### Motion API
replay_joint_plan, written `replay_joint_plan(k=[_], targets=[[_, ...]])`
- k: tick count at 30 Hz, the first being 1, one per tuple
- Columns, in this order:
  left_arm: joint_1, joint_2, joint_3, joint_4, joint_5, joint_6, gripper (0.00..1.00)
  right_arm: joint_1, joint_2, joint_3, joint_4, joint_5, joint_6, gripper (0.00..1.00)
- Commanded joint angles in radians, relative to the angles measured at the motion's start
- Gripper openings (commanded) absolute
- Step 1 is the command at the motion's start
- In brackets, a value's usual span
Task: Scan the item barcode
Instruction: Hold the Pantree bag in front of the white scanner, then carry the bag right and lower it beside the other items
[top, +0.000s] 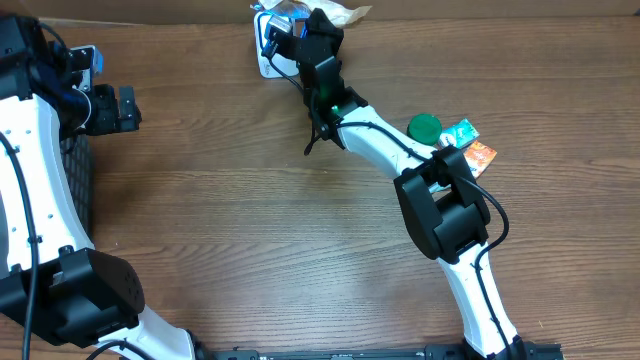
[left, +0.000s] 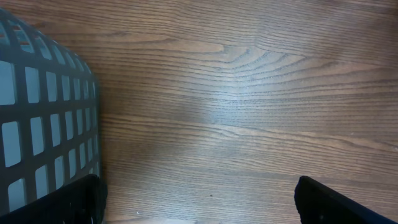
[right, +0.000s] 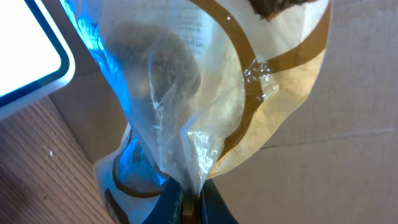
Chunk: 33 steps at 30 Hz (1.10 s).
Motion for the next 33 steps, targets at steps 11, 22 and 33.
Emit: replay_joint_plan(k=[11, 22, 33], targets=[[-0.001, -0.002, 0.001, 0.001, 0.001, 0.012, 1.0, 0.05, -0.304, 0.013, -0.253, 0.113, 0.396, 0.04], [-0.001, -0.002, 0.001, 0.001, 0.001, 0.012, 0.99, 0.022, -0.652, 0.013, -1.086, -0.247, 1.16, 0.04], [-0.001, -0.002, 0.001, 0.001, 0.001, 0.012, 1.0, -0.203, -0.608, -0.077, -1.521, -0.692, 1.332, 0.04]])
